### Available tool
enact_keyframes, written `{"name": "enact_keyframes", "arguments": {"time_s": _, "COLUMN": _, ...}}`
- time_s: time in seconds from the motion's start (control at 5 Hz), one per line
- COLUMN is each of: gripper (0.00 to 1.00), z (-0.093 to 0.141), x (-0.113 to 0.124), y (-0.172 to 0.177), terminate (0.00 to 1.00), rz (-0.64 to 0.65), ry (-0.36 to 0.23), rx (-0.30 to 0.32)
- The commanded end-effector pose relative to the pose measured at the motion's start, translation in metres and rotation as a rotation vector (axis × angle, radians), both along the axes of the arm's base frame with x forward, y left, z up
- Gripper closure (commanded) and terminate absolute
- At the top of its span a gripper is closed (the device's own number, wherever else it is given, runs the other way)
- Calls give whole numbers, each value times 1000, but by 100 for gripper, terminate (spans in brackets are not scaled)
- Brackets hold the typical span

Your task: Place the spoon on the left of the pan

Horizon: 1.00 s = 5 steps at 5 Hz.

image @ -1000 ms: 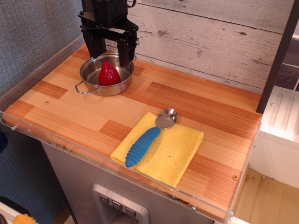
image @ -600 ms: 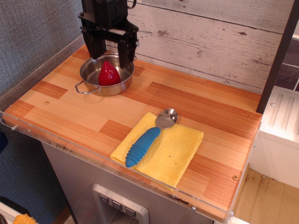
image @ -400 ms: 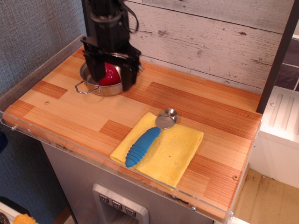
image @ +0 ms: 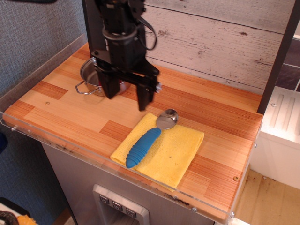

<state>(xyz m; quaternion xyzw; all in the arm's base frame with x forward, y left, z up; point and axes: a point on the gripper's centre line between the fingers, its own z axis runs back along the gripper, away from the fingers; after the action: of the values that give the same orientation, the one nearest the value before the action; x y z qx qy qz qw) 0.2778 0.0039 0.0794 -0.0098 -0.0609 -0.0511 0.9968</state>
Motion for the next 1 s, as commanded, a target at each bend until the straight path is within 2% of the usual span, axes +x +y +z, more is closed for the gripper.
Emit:
{"name": "enact_keyframes", "arguments": {"time_s": 0.0, "gripper": 0, "z": -12, "x": -15, "y": -48, "terminate": 0, "rz": -76, "ry": -19, "rx": -11}}
{"name": "enact_keyframes", "arguments": {"time_s": 0.2, "gripper": 0, "z": -25, "x": -20, "y": -61, "terminate": 0, "rz": -97, "ry": 6, "rx": 6}}
{"name": "enact_keyframes", "arguments": {"time_s": 0.6, "gripper": 0, "z": -48, "x": -26, "y": -49, "terminate": 0, "rz": -67, "ry": 61, "rx": 71}}
{"name": "enact_keyframes", "arguments": {"time_s": 0.8, "gripper": 0, "z": -41, "x": -27, "y": -43, "terminate": 0, "rz": -60, "ry": 42, "rx": 70}}
